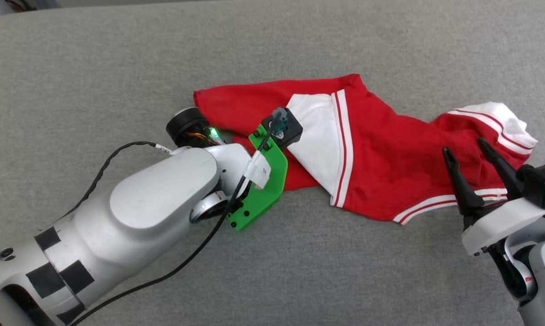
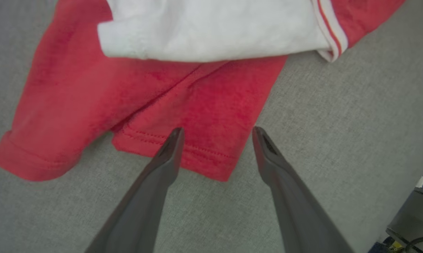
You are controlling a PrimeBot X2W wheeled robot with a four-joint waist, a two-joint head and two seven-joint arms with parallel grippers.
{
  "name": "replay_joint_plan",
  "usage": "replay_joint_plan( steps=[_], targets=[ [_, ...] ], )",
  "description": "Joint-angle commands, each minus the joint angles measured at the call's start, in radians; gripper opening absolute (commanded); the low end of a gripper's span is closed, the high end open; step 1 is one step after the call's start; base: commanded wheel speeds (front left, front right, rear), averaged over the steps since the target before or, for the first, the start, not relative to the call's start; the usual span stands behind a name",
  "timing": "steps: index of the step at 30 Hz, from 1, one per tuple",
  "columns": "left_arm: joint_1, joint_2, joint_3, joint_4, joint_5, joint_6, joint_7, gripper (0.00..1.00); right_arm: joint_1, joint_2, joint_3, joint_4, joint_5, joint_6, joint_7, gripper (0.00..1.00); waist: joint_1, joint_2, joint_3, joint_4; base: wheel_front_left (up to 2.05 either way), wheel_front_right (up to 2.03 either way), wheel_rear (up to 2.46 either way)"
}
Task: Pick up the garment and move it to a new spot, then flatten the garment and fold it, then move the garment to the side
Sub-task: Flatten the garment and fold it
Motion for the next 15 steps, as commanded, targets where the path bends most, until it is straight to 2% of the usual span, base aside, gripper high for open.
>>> replay_joint_plan(
  steps=[1,7,9,12,13,14,15],
  targets=[
    [-0.020,0.004,-0.015,0.012,-0.012,-0.003,0.008,1.00,-0.022,0.001,0.005,0.007,0.007,-0.001,-0.006,1.00,0.0000,-0.0001,0.043,-0.028,0.00,0.00,0.00],
    [0.013,0.000,-0.044,0.079,0.034,-0.003,0.043,1.00,-0.062,0.004,0.029,0.032,0.017,-0.001,-0.025,1.00,0.0000,-0.0001,0.091,-0.050,0.00,0.00,0.00],
    [0.055,0.002,-0.045,0.076,0.069,-0.003,0.092,1.00,-0.070,0.005,0.037,0.043,0.021,-0.001,-0.029,1.00,0.0000,-0.0001,0.096,-0.054,0.00,0.00,0.00],
    [0.087,0.013,-0.045,0.068,0.086,-0.003,0.107,1.00,-0.078,0.004,0.041,0.060,0.025,-0.001,-0.039,1.00,0.0000,-0.0001,0.094,-0.053,0.00,0.00,0.00],
    [0.089,0.017,-0.045,0.067,0.095,-0.003,0.093,0.37,-0.078,0.003,0.040,0.066,0.025,-0.001,-0.042,1.00,0.0000,-0.0001,0.089,-0.049,0.00,0.00,0.00],
    [0.090,0.019,-0.045,0.066,0.098,-0.003,0.086,0.00,-0.078,0.003,0.040,0.071,0.026,-0.001,-0.045,1.00,0.0000,-0.0001,0.084,-0.045,0.00,0.00,0.00],
    [0.088,0.022,-0.045,0.061,0.101,-0.003,0.072,0.00,-0.077,0.003,0.041,0.076,0.027,-0.001,-0.047,1.00,0.0000,-0.0001,0.077,-0.040,0.00,0.00,0.00]
  ],
)
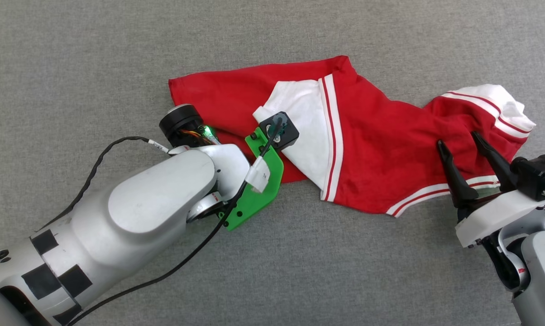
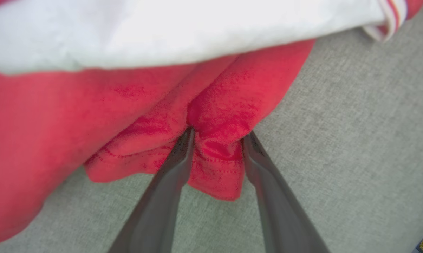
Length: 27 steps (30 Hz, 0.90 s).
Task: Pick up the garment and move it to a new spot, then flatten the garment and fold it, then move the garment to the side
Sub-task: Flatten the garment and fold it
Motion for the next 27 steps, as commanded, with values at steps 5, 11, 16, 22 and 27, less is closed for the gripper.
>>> replay_joint_plan(
  steps=[5,11,16,22,27],
  targets=[
    [0.019,0.042,-0.039,0.025,-0.004,0.002,-0.099,0.00,-0.003,-0.003,-0.002,0.016,0.012,-0.001,-0.018,1.00,0.0000,0.0000,-0.052,0.038,0.00,0.00,0.00],
    [-0.085,0.127,-0.039,0.054,-0.018,0.002,-0.199,0.00,0.019,0.004,-0.010,0.010,0.011,-0.001,-0.020,1.00,0.0000,0.0000,-0.079,0.052,0.00,0.00,0.00],
    [-0.131,0.203,-0.015,0.148,-0.032,0.002,-0.258,0.00,0.019,0.008,-0.008,-0.006,0.009,-0.001,-0.025,1.00,0.0000,0.0000,-0.073,0.036,0.00,0.00,0.00],
    [-0.112,0.234,0.004,0.276,-0.040,0.017,-0.316,0.00,0.019,0.010,-0.017,-0.025,0.002,-0.001,-0.028,1.00,0.0000,0.0000,-0.051,0.013,0.00,0.00,0.00],
    [-0.051,0.207,0.006,0.388,-0.077,0.015,-0.355,0.00,0.019,0.011,-0.023,-0.032,-0.003,-0.001,-0.025,1.00,0.0000,0.0000,-0.036,0.003,0.00,0.00,0.00]
  ],
)
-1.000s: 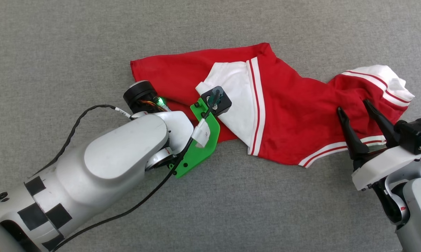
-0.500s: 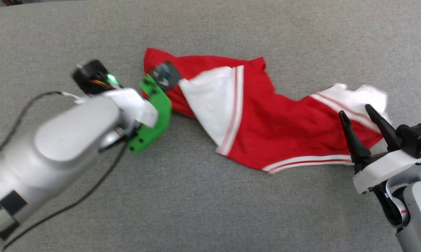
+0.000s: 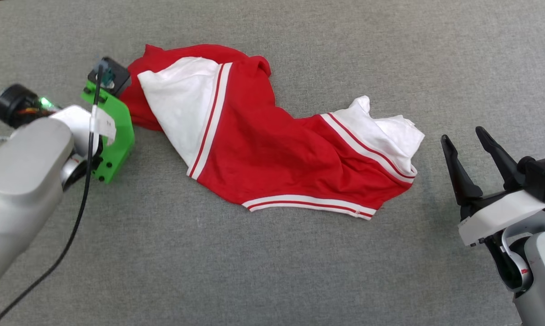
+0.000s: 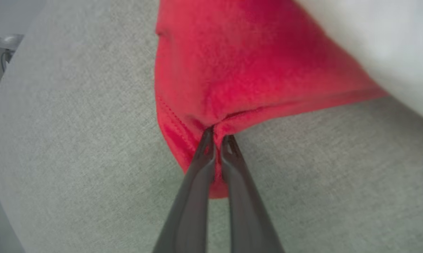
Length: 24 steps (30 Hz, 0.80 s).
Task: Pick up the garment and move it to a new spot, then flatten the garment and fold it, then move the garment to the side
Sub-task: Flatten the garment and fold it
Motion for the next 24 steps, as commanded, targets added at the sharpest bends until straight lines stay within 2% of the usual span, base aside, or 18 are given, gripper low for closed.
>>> replay_joint_plan(
  steps=[1,4,5,6,7,12,18,24],
  targets=[
    [0.037,-0.013,-0.001,0.030,-0.014,0.001,-0.009,0.00,0.006,0.003,-0.001,-0.005,-0.004,-0.001,-0.001,1.00,0.0000,0.0000,0.005,-0.006,0.00,0.00,0.00],
    [0.066,-0.045,0.002,0.071,-0.039,-0.002,-0.043,0.00,0.007,0.000,-0.004,-0.004,-0.005,-0.001,0.003,1.00,0.0000,0.0000,-0.003,-0.001,0.00,0.00,0.00],
    [0.074,-0.058,0.010,0.081,-0.051,-0.003,-0.063,0.25,0.009,0.000,-0.008,-0.004,-0.006,-0.001,0.004,1.00,0.0000,0.0000,-0.010,0.004,0.00,0.00,0.00],
    [0.076,-0.066,0.014,0.089,-0.055,-0.003,-0.081,0.95,0.012,-0.001,-0.011,-0.004,-0.006,-0.001,0.005,1.00,0.0000,0.0000,-0.017,0.009,0.00,0.00,0.00],
    [0.079,-0.075,0.018,0.097,-0.060,-0.004,-0.099,1.00,0.017,-0.002,-0.014,-0.003,-0.007,-0.001,0.007,1.00,0.0000,0.0000,-0.027,0.015,0.00,0.00,0.00],
    [0.067,-0.089,0.041,0.084,-0.074,-0.006,-0.180,1.00,0.052,-0.003,-0.032,-0.004,-0.007,-0.001,0.012,1.00,0.0000,0.0000,-0.083,0.050,0.00,0.00,0.00],
    [0.025,-0.058,0.085,-0.047,-0.127,-0.009,-0.192,1.00,0.101,0.006,-0.056,-0.015,-0.007,-0.001,0.021,1.00,0.0000,0.0000,-0.139,0.086,0.00,0.00,0.00],
    [0.004,-0.049,0.103,-0.199,-0.194,-0.002,-0.093,1.00,0.122,0.011,-0.070,-0.033,-0.010,-0.001,0.035,1.00,0.0000,0.0000,-0.160,0.102,0.00,0.00,0.00]
  ],
)
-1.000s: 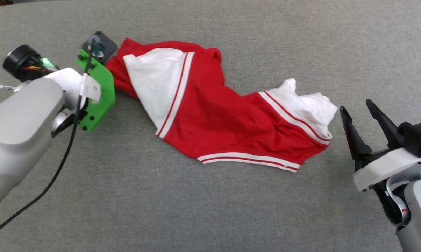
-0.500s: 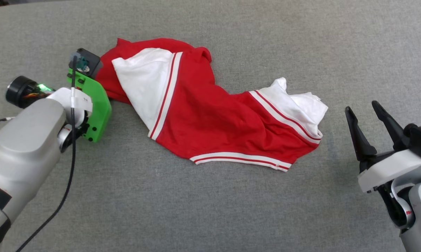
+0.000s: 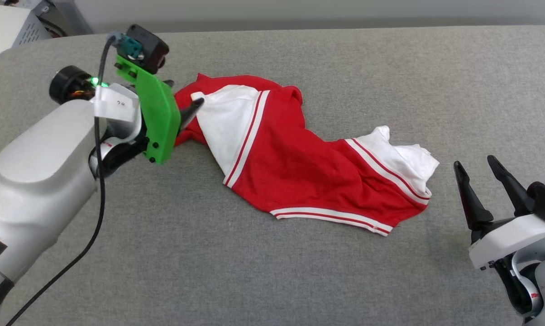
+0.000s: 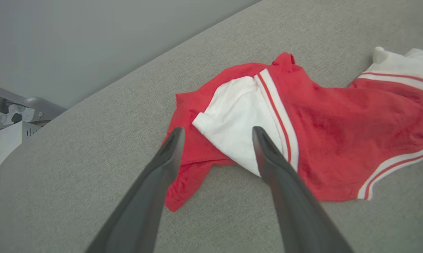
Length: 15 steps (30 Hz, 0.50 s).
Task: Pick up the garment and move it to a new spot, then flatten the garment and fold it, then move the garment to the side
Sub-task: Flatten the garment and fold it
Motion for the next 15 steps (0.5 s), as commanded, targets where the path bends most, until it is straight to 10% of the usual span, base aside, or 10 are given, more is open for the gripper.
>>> replay_joint_plan(
  steps=[1,15],
  targets=[
    [-0.008,-0.007,-0.006,-0.024,-0.025,0.004,0.040,1.00,0.015,0.003,-0.004,-0.008,-0.008,-0.001,0.004,1.00,0.0000,0.0000,-0.014,0.014,0.00,0.00,0.00],
    [-0.011,-0.086,-0.125,-0.065,-0.029,-0.002,0.317,1.00,-0.025,0.000,0.013,-0.034,-0.007,-0.001,0.018,1.00,0.0000,0.0000,0.054,-0.039,0.00,0.00,0.00]
  ],
)
